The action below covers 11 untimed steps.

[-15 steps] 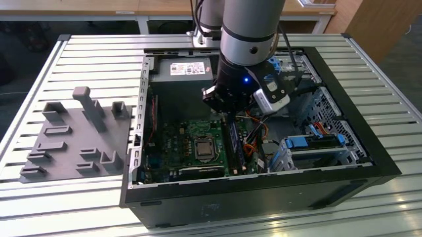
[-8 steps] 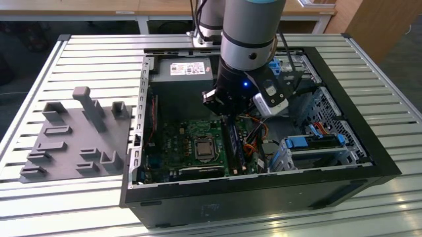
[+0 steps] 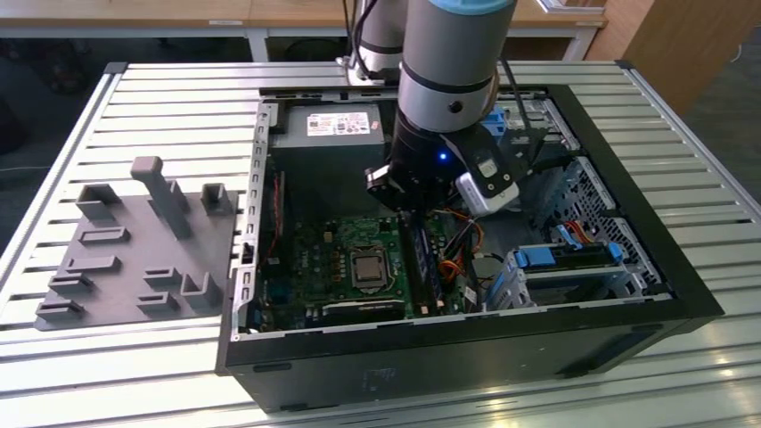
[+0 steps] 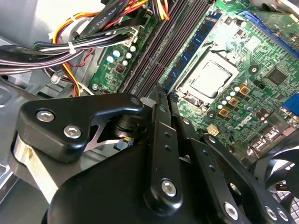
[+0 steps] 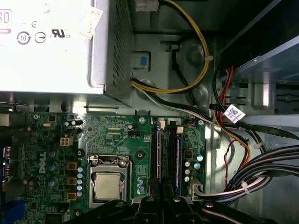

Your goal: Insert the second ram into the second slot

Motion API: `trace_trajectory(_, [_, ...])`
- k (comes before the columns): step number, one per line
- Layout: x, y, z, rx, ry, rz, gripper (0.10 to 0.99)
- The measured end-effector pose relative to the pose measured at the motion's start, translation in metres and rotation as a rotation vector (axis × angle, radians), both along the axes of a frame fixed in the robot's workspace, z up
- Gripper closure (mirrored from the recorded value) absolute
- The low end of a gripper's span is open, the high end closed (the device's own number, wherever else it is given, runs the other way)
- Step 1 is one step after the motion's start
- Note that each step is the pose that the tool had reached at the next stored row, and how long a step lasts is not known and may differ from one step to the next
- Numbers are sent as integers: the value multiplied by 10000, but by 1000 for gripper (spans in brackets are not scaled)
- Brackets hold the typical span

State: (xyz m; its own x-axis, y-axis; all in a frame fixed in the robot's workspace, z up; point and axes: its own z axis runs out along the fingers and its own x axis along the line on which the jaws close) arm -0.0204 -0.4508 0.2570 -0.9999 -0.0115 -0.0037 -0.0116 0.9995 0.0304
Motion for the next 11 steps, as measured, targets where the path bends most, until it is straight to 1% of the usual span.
trace_trajectory(6, [12,0,-60,0,0,-3,949])
trace_trajectory(11, [12,0,-96,-10,0,-2,949])
